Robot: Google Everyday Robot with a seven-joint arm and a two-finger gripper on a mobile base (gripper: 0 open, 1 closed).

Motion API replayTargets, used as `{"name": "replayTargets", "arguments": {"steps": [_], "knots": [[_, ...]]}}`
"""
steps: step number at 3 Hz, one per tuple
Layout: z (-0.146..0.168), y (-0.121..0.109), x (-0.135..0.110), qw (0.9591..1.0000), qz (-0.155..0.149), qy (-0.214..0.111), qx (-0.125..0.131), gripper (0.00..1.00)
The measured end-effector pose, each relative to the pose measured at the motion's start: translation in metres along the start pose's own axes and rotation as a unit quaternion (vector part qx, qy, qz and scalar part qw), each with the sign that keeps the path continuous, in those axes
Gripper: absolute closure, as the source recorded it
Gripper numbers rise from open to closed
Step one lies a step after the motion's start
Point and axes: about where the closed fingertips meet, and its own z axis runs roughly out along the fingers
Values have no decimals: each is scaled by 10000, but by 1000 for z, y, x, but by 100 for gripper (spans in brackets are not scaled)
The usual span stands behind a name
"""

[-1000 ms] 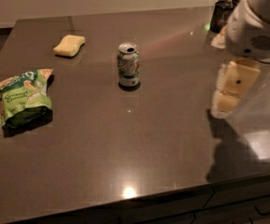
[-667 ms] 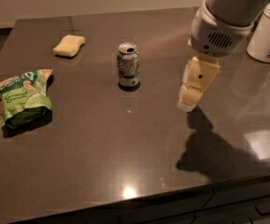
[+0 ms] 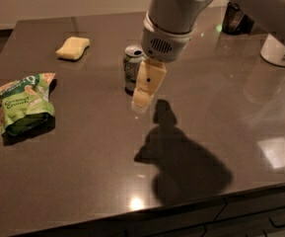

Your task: Pick green rice chip bag

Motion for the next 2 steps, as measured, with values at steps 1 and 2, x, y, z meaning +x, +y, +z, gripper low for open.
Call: {"name": "replayTargets", "arguments": {"steps": [1,2], "knots": [[20,2,-55,9998,-27,-174,-103,0],[30,4,-91,9994,-65,-279,-183,0]]}}
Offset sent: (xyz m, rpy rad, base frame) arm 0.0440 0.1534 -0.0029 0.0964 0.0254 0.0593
